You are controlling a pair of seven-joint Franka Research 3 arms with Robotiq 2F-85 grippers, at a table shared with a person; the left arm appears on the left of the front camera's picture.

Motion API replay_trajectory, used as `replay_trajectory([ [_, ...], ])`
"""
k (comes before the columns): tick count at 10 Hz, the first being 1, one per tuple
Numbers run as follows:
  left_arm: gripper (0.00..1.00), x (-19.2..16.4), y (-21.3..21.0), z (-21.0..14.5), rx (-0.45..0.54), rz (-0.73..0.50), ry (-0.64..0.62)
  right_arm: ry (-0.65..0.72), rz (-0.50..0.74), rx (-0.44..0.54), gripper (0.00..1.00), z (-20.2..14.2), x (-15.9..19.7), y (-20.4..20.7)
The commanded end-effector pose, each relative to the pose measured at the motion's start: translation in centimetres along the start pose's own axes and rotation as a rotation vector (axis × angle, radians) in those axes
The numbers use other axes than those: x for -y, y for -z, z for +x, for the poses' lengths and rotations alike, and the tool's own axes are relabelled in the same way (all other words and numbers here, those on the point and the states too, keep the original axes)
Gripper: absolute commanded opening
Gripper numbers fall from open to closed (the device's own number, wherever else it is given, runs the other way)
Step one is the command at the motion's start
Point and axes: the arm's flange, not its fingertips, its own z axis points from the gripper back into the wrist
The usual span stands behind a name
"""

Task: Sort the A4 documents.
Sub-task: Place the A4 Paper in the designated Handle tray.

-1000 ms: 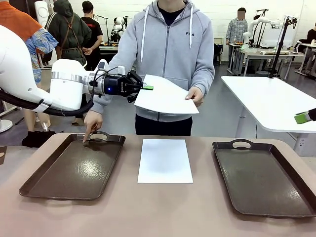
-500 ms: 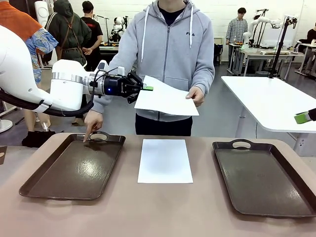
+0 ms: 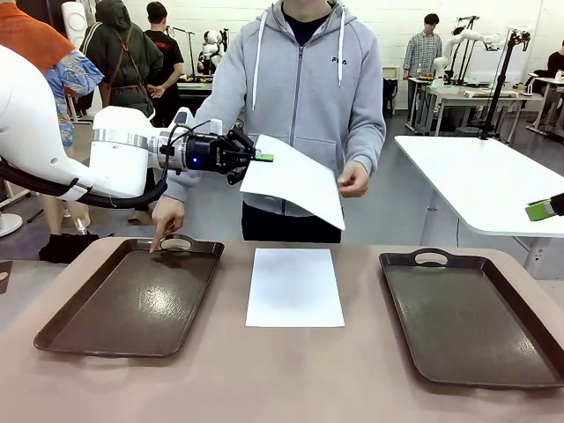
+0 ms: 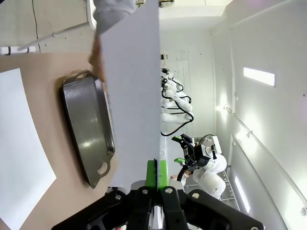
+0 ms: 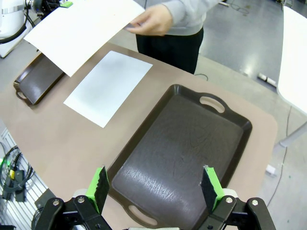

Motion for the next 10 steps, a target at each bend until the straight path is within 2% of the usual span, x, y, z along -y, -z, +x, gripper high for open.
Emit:
replay_trajectory([
  [1,0.00,-0.1,0.2,0.0,0.008,0.009,-0.007,0.000,0.013,0.002,1.00,0.0,0.0,0.2],
  [3,0.01,0.0,0.0,0.0,0.000,0.000,0.000,0.000,0.013,0.002,1.00,0.0,0.0,0.2],
  [6,0.01,4.1,-1.2,-3.4,-0.058,0.023,0.174,0.000,0.013,0.002,1.00,0.0,0.0,0.2],
  [10,0.01,3.9,-6.5,-7.5,-0.068,0.139,0.169,0.000,0.013,0.002,1.00,0.0,0.0,0.2],
])
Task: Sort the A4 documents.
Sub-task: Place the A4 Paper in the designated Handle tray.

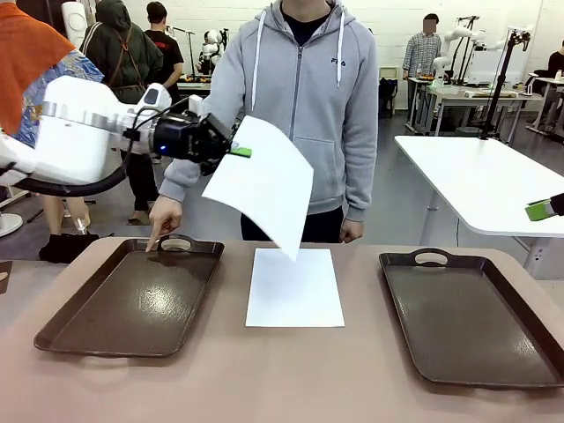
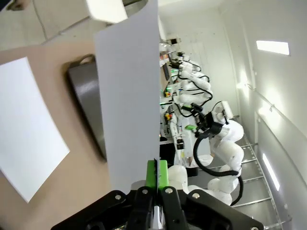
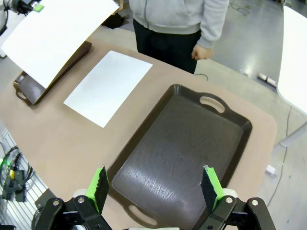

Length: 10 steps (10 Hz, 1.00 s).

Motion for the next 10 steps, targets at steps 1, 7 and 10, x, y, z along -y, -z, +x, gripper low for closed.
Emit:
replay_trajectory([
  [1,0.01,-1.2,-2.9,-2.7,0.000,0.071,-0.023,0.000,0.013,0.002,1.00,0.0,0.0,0.2],
  [7,0.01,-3.6,-10.8,-7.2,0.002,0.225,-0.133,0.000,0.013,0.002,1.00,0.0,0.0,0.2],
  [10,0.01,-6.8,-12.5,-7.2,-0.037,0.289,-0.201,0.000,0.013,0.002,1.00,0.0,0.0,0.2],
])
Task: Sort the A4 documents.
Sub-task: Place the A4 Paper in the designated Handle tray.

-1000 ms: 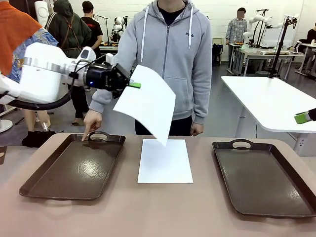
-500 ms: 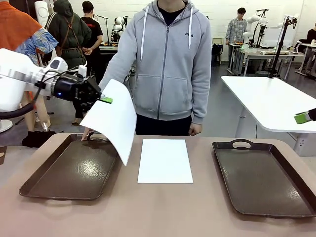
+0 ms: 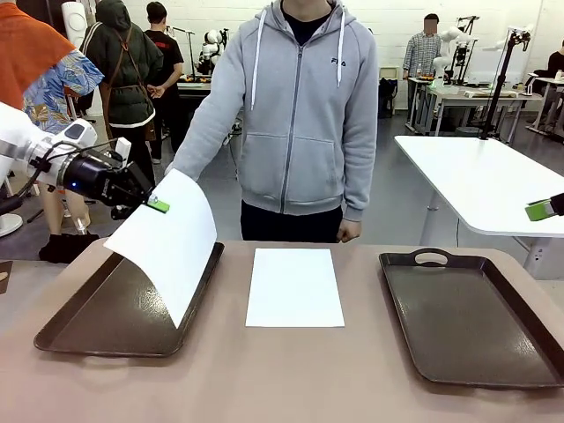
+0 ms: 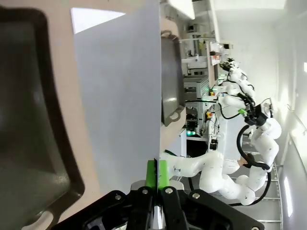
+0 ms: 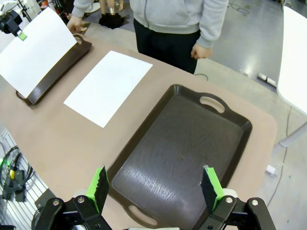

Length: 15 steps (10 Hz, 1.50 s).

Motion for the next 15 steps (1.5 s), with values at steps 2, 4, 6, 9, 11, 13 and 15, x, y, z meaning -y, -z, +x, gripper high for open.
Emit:
replay_trajectory([
  [2,0.01,-2.2,-0.8,1.1,-0.026,0.062,-0.066,0.000,0.014,0.002,1.00,0.0,0.0,0.2],
  [4,0.01,-3.7,-1.2,1.9,-0.024,0.096,-0.088,0.000,0.014,0.002,1.00,0.0,0.0,0.2],
  [6,0.01,-4.7,-1.4,2.6,-0.028,0.126,-0.102,0.000,0.014,0.002,1.00,0.0,0.0,0.2],
  [9,0.01,-6.3,-0.9,3.2,-0.015,0.131,-0.087,0.000,0.014,0.002,1.00,0.0,0.0,0.2],
  [11,0.01,-7.1,-0.8,3.2,-0.001,0.121,-0.096,0.000,0.014,0.002,1.00,0.0,0.0,0.2],
  [13,0.01,-7.7,-0.8,3.1,0.022,0.138,-0.115,0.000,0.014,0.002,1.00,0.0,0.0,0.2],
  [15,0.01,-8.9,-0.6,3.0,0.049,0.174,-0.153,0.000,0.014,0.002,1.00,0.0,0.0,0.2],
])
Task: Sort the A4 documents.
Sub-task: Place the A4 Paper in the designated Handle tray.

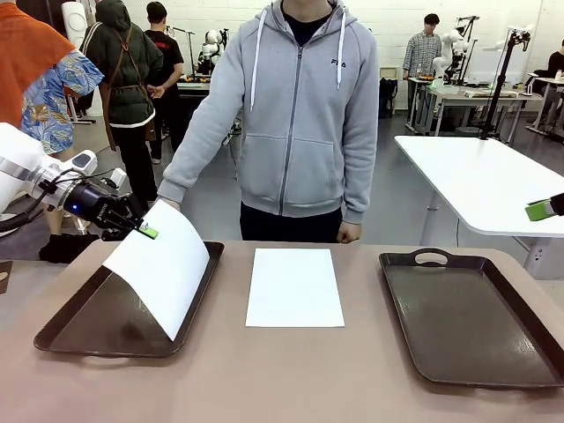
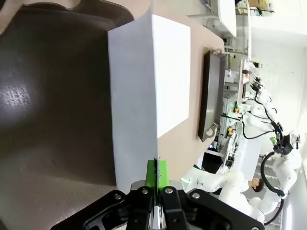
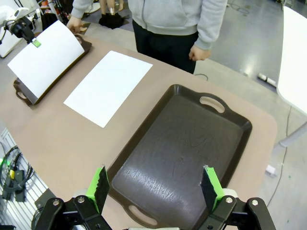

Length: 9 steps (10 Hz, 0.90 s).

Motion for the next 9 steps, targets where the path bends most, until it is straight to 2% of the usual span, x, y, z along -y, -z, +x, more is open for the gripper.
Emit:
replay_trajectory([
  [1,0.01,-0.98,0.34,0.04,0.036,0.069,-0.054,0.000,0.014,0.002,1.00,-0.05,0.02,0.18],
  [5,0.01,-1.62,0.41,0.16,0.028,0.324,-0.132,0.000,0.014,0.002,1.00,-0.05,0.02,0.18],
  [9,0.01,-1.14,-0.07,0.58,-0.025,0.499,-0.123,0.000,0.014,0.002,1.00,-0.05,0.02,0.18],
])
